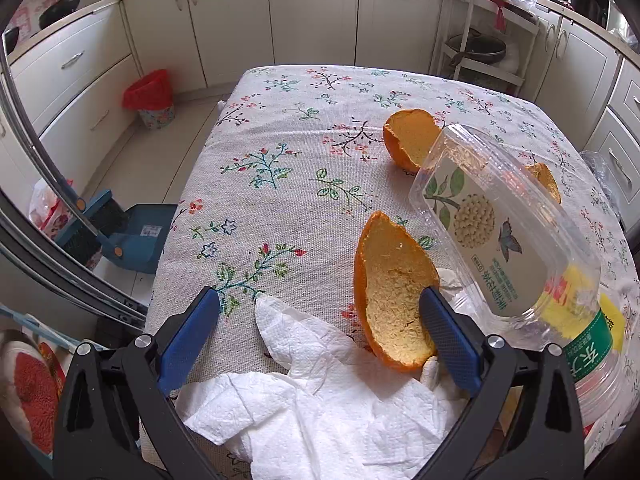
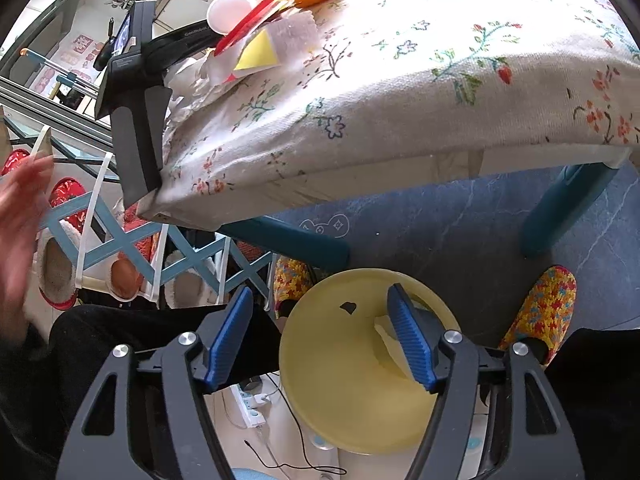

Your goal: Collect trash

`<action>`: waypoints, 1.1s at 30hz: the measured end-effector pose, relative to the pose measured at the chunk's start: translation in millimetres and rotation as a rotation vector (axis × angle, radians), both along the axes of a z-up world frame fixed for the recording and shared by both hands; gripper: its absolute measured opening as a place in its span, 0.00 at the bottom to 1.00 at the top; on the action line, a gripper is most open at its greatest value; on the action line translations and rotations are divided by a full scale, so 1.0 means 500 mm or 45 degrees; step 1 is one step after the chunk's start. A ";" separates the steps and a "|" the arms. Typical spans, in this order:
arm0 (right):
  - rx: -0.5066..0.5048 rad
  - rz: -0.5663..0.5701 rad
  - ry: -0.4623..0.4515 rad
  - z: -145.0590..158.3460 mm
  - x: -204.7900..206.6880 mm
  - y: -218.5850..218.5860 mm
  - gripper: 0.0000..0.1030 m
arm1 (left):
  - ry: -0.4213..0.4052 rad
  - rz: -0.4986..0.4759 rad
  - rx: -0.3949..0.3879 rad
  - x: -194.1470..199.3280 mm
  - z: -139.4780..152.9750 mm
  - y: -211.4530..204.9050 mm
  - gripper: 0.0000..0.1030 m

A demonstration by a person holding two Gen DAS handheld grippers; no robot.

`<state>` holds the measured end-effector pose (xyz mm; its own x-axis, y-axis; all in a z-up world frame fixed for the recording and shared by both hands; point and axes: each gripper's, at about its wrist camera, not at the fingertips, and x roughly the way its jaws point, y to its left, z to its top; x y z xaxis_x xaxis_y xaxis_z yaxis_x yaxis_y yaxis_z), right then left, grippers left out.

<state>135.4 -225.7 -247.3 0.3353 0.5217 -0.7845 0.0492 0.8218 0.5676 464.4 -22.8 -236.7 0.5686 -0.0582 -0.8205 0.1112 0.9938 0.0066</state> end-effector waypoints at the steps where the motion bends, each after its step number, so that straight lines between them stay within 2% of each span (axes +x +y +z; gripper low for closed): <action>1: 0.001 0.004 -0.001 0.001 0.000 0.001 0.67 | 0.000 0.000 0.000 0.000 0.000 0.000 0.93; 18: -0.093 0.025 0.005 -0.007 -0.011 0.018 0.67 | 0.001 0.000 0.000 0.000 0.000 0.000 0.93; 33: -0.067 0.033 0.038 -0.014 -0.009 0.016 0.70 | 0.001 -0.001 0.000 0.000 0.000 0.000 0.93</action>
